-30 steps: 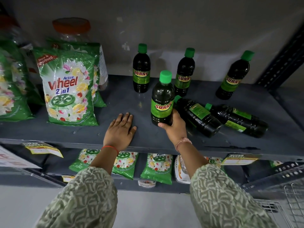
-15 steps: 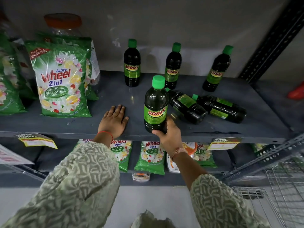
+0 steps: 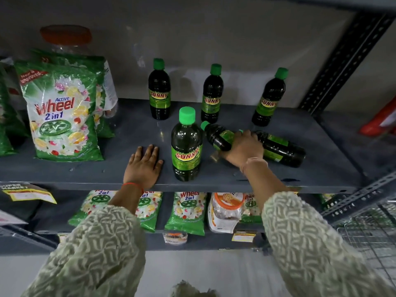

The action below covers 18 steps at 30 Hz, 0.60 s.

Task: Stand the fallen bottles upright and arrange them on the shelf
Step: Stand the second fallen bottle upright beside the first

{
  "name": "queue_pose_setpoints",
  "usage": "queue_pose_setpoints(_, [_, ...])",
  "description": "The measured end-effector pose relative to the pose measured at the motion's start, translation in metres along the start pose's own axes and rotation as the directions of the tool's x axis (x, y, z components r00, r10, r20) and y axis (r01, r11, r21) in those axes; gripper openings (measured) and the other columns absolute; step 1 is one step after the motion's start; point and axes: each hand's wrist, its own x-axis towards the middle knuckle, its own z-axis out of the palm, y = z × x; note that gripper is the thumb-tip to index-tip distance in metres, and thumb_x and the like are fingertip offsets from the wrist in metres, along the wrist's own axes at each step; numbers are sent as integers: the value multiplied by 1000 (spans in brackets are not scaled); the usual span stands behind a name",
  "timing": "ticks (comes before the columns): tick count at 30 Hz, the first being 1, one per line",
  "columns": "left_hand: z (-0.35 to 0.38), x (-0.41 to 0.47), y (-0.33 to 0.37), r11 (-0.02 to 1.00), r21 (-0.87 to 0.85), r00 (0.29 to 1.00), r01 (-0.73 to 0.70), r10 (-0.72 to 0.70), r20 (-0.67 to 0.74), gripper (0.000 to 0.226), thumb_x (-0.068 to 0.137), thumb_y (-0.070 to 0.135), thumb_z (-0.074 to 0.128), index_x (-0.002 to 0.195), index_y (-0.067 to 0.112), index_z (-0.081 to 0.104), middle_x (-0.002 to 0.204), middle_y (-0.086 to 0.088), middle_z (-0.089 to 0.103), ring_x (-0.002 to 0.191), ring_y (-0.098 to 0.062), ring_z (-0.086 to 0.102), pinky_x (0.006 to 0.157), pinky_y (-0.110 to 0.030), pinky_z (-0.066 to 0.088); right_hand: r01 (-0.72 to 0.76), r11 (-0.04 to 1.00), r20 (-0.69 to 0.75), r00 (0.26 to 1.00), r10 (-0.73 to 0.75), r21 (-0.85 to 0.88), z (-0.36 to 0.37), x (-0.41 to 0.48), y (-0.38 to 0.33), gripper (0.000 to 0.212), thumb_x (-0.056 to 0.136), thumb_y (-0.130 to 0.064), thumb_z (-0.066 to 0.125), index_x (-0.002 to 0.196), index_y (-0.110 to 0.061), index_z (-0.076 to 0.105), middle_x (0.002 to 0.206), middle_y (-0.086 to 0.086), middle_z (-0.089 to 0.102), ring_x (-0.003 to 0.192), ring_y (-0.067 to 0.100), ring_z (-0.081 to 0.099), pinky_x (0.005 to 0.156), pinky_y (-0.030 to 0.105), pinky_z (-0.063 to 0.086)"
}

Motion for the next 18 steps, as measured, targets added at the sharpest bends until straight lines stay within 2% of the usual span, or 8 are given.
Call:
queue_pose_setpoints(2, [1,-1,-1,1000,10,1000,0,1,-12,55,97,37,23,147,19,11,159,0,8,146,-28,3,120,-42,8,-21,997,115,993,29,-72,9,16,-2,86,62,-67,62,124,-10,44,124,13,53,115,36,43,87,38,41])
queue_pose_setpoints(4, [2,-1,0,1000,23,1000,-2,3,-20,54,97,37,23,147,19,11,159,0,9,146,-28,4,120,-41,9,-99,994,153,984,93,35,20,21,-4,88,57,-67,62,121,-10,45,118,11,59,113,35,46,78,36,40])
queue_pose_setpoints(7, [2,-1,0,1000,31,999,4,-3,-36,54,97,36,24,146,19,12,158,0,10,146,-27,5,119,-40,9,-157,949,-35,984,173,275,27,14,-7,82,61,-57,70,116,-1,44,112,16,60,113,36,46,80,36,40])
queue_pose_setpoints(9, [3,-1,-1,999,33,999,1,0,-40,54,97,36,25,146,19,13,158,0,11,146,-27,5,119,-40,10,-57,914,-277,944,181,403,32,3,-10,82,62,-56,71,114,2,44,111,19,59,109,37,48,86,37,37])
queue_pose_setpoints(11, [3,-1,-1,999,32,999,5,-4,-38,54,97,36,24,147,19,12,158,1,11,146,-27,5,119,-40,10,41,863,-423,883,205,504,44,-3,-13,89,61,-56,72,117,6,43,110,22,58,102,40,51,87,34,31])
queue_pose_setpoints(13, [4,0,-1,999,35,999,12,-11,-34,54,97,36,24,147,20,11,158,1,10,146,-26,5,119,-40,10,52,793,-429,862,271,607,53,-7,-17,97,59,-53,76,121,11,38,113,26,56,102,43,49,91,37,31])
queue_pose_setpoints(15, [4,0,-1,999,38,999,16,-14,-30,54,97,36,24,147,20,11,159,2,9,146,-26,4,119,-39,10,24,733,-359,882,304,680,53,-9,-20,103,57,-47,80,126,13,32,119,28,52,109,45,45,97,42,35])
queue_pose_setpoints(18, [3,-1,0,999,30,1000,19,-18,-26,54,97,36,24,146,20,12,159,2,9,146,-26,4,119,-39,9,50,733,-334,910,246,678,57,-6,-19,101,60,-39,81,130,11,29,125,29,47,117,45,42,104,44,34])
